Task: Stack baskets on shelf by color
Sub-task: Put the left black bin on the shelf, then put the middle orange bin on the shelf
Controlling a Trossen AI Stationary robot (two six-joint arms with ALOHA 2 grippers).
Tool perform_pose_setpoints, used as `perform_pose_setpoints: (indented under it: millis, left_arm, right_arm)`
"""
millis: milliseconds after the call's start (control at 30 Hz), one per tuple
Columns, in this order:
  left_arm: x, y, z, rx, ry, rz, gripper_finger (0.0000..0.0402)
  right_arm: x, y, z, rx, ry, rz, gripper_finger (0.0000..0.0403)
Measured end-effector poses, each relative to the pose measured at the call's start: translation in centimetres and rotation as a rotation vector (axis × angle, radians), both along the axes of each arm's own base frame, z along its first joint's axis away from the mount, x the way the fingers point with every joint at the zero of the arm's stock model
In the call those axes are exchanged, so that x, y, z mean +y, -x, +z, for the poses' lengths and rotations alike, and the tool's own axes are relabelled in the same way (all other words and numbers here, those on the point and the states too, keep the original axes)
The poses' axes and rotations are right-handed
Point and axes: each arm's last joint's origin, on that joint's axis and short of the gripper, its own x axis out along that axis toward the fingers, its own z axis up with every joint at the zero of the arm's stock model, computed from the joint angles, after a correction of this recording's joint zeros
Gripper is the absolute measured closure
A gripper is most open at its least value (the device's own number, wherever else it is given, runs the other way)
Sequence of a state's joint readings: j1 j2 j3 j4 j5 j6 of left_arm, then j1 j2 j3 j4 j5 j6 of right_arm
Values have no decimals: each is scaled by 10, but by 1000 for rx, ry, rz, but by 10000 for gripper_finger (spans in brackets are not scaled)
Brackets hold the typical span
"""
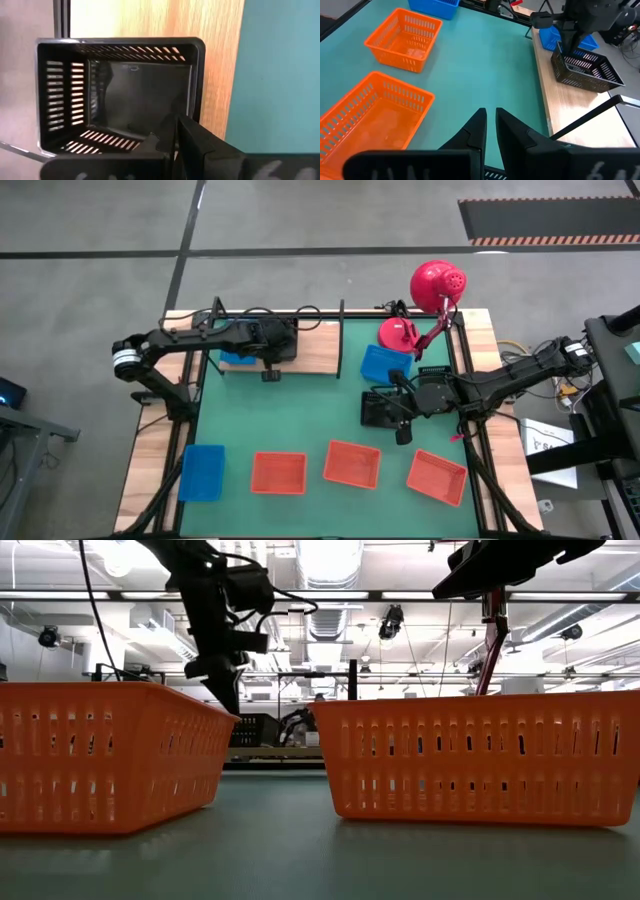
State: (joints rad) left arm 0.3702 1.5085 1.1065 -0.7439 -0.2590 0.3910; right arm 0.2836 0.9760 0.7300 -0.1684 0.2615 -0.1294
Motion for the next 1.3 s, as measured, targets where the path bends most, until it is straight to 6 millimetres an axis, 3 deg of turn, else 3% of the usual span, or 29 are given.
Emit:
perform_pose_setpoints:
  millis: [500, 733, 933, 1133, 1300]
  left_arm:
    - [-2, -1, 3, -21, 24, 1, 398]
    - [-14, -4, 29, -149, 12, 0, 398]
    - [-48, -1, 52, -426, 131, -63, 398]
    - [-102, 8, 53, -711, 144, -275, 398]
    - [-128, 21, 50, -925, 151, -392, 398]
  right_arm:
    - [0, 0, 0, 2, 1, 0, 371]
    - [0, 0, 0, 4, 2, 1, 371]
    - [0, 0, 0, 4, 3, 1, 371]
    - [0, -1, -1, 2, -4, -3, 370]
    - [4, -12, -5, -21, -14, 6, 357]
